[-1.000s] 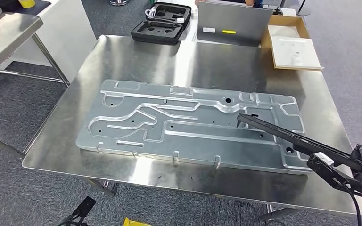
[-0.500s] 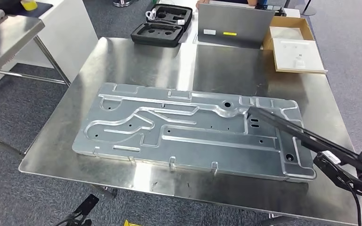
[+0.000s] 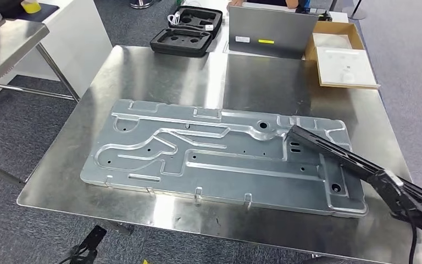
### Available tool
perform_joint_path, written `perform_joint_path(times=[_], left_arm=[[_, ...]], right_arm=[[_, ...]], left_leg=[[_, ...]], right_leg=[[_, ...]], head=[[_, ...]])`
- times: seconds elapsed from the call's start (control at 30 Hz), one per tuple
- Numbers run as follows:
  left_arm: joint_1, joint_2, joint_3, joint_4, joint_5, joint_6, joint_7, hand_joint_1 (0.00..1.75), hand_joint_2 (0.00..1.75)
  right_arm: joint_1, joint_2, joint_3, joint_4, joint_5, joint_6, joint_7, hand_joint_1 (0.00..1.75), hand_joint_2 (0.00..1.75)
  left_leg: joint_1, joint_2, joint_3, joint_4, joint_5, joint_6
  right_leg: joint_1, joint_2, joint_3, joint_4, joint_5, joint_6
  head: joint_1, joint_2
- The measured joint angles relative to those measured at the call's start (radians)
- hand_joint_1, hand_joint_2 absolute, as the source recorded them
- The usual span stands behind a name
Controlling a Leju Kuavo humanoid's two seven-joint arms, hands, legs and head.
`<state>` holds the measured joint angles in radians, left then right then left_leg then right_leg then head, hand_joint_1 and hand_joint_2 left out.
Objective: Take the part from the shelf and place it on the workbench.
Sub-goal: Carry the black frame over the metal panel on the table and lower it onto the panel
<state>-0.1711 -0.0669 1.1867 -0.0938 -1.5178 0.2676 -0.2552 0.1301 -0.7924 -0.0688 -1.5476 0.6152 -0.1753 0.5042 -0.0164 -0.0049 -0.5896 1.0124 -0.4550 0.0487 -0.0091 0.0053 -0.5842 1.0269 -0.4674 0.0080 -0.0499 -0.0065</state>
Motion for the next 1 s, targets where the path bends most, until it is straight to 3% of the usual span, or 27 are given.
perform_joint_path(times=[0.07, 0.17, 0.2, 0.23, 0.27, 0.33, 0.37, 0.4, 0.53, 0.6, 0.67, 0.7, 0.73, 0.77, 0.87, 0.9, 1.0], left_arm=[[0.004, 0.001, 0.013, 0.000, 0.017, 0.017, 0.019, 0.00, 0.00], [0.009, 0.001, 0.033, 0.000, 0.027, 0.035, 0.032, 0.00, 0.00], [0.011, 0.001, 0.040, 0.000, 0.028, 0.040, 0.034, 0.00, 0.00], [0.012, 0.001, 0.046, 0.000, 0.027, 0.043, 0.034, 0.00, 0.00], [0.013, 0.001, 0.053, 0.000, 0.027, 0.044, 0.035, 0.00, 0.00], [0.013, 0.002, 0.065, 0.000, 0.027, 0.044, 0.034, 0.00, 0.00], [0.013, 0.002, 0.071, 0.000, 0.028, 0.042, 0.033, 0.00, 0.00], [0.013, 0.002, 0.076, 0.000, 0.028, 0.040, 0.031, 0.00, 0.00], [0.015, 0.004, 0.094, 0.000, 0.029, 0.038, 0.027, 0.00, 0.00], [0.015, 0.004, 0.100, 0.000, 0.029, 0.039, 0.026, 0.00, 0.00], [0.014, 0.004, 0.105, 0.000, 0.029, 0.040, 0.025, 0.00, 0.00], [0.014, 0.004, 0.109, 0.000, 0.029, 0.041, 0.024, 0.00, 0.00], [0.014, 0.004, 0.113, 0.000, 0.029, 0.041, 0.024, 0.00, 0.00], [0.015, 0.004, 0.116, 0.000, 0.029, 0.042, 0.024, 0.00, 0.00], [0.012, 0.004, 0.120, 0.000, 0.027, 0.046, 0.027, 0.00, 0.00], [0.011, 0.004, 0.121, 0.000, 0.027, 0.048, 0.029, 0.00, 0.00], [0.012, 0.003, 0.124, 0.000, 0.026, 0.053, 0.035, 0.00, 0.00]], right_arm=[[-0.006, 0.003, -0.031, -0.030, -0.115, -0.029, -0.009, 0.00, 0.00], [-0.019, 0.009, -0.072, -0.081, -0.224, -0.063, -0.017, 0.00, 0.00], [-0.021, 0.012, -0.080, -0.102, -0.252, -0.072, -0.023, 0.00, 0.00], [-0.022, 0.015, -0.088, -0.123, -0.281, -0.080, -0.031, 0.00, 0.00], [-0.024, 0.017, -0.097, -0.146, -0.312, -0.089, -0.043, 0.00, 0.00], [-0.032, 0.022, -0.111, -0.191, -0.368, -0.103, -0.063, 0.00, 0.00], [-0.037, 0.023, -0.116, -0.215, -0.389, -0.108, -0.068, 0.00, 0.00], [-0.041, 0.024, -0.119, -0.237, -0.406, -0.111, -0.071, 0.00, 0.00], [-0.054, 0.025, -0.124, -0.322, -0.481, -0.125, -0.072, 0.00, 0.00], [-0.061, 0.025, -0.127, -0.361, -0.527, -0.131, -0.072, 0.00, 0.00], [-0.064, 0.026, -0.129, -0.393, -0.561, -0.134, -0.073, 0.00, 0.00], [-0.064, 0.027, -0.129, -0.405, -0.572, -0.134, -0.074, 0.00, 0.00], [-0.064, 0.027, -0.130, -0.416, -0.582, -0.136, -0.076, 0.00, 0.00], [-0.065, 0.028, -0.131, -0.428, -0.594, -0.139, -0.079, 0.00, 0.00], [-0.062, 0.029, -0.139, -0.462, -0.642, -0.159, -0.086, 0.00, 0.00], [-0.059, 0.029, -0.143, -0.473, -0.659, -0.167, -0.086, 0.00, 0.00], [-0.046, 0.032, -0.157, -0.501, -0.699, -0.188, -0.087, 0.00, 0.00]], left_leg=[[0.007, 0.002, 0.010, -0.019, 0.011, 0.005], [0.011, 0.003, 0.013, -0.025, 0.016, 0.008], [0.012, 0.003, 0.011, -0.022, 0.016, 0.008], [0.013, 0.002, 0.008, -0.018, 0.015, 0.007], [0.016, 0.001, 0.005, -0.012, 0.014, 0.004], [0.020, -0.002, -0.002, 0.005, 0.007, -0.005], [0.020, -0.003, -0.007, 0.015, 0.004, -0.012], [0.020, -0.004, -0.012, 0.022, 0.003, -0.019], [0.020, -0.007, -0.029, 0.035, 0.000, -0.042], [0.024, -0.004, -0.054, 0.097, -0.054, -0.052], [0.025, -0.002, -0.097, 0.223, -0.134, -0.059], [0.025, -0.002, -0.112, 0.277, -0.161, -0.061], [0.025, -0.002, -0.110, 0.298, -0.168, -0.060], [0.025, -0.002, -0.086, 0.276, -0.156, -0.057], [0.021, -0.002, 0.049, 0.069, -0.094, -0.041], [0.018, -0.002, 0.074, 0.025, -0.085, -0.036], [0.013, -0.002, 0.074, 0.003, -0.068, -0.025]], right_leg=[[0.000, -0.001, -0.012, 0.034, -0.030, 0.008], [-0.005, -0.002, -0.084, 0.211, -0.124, 0.019], [-0.009, -0.002, -0.104, 0.257, -0.138, 0.024], [-0.013, -0.002, -0.106, 0.267, -0.133, 0.029], [-0.018, -0.002, -0.089, 0.235, -0.109, 0.035], [-0.026, -0.001, -0.023, 0.107, -0.050, 0.045], [-0.026, 0.002, 0.002, 0.053, -0.031, 0.044], [-0.025, 0.004, 0.015, 0.025, -0.025, 0.041], [-0.021, 0.004, 0.005, 0.021, -0.011, 0.010], [-0.023, 0.000, -0.005, 0.017, 0.001, -0.006], [-0.020, -0.003, -0.019, 0.018, 0.011, -0.014], [-0.018, -0.004, -0.027, 0.018, 0.017, -0.015], [-0.016, -0.005, -0.034, 0.019, 0.023, -0.015], [-0.014, -0.005, -0.042, 0.019, 0.029, -0.014], [-0.009, -0.006, -0.055, 0.020, 0.045, -0.007], [-0.008, -0.006, -0.056, 0.019, 0.050, -0.002], [-0.008, -0.006, -0.058, 0.010, 0.068, 0.017]], head=[[0.002, 0.000], [0.004, 0.000], [0.004, 0.000], [0.004, 0.000], [0.004, 0.000], [0.004, 0.000], [0.004, 0.000], [0.004, 0.000], [0.002, 0.000], [0.001, 0.000], [-0.001, 0.000], [-0.001, 0.000], [-0.001, 0.000], [-0.001, 0.000], [-0.001, 0.000], [-0.001, 0.000], [0.001, 0.000]])
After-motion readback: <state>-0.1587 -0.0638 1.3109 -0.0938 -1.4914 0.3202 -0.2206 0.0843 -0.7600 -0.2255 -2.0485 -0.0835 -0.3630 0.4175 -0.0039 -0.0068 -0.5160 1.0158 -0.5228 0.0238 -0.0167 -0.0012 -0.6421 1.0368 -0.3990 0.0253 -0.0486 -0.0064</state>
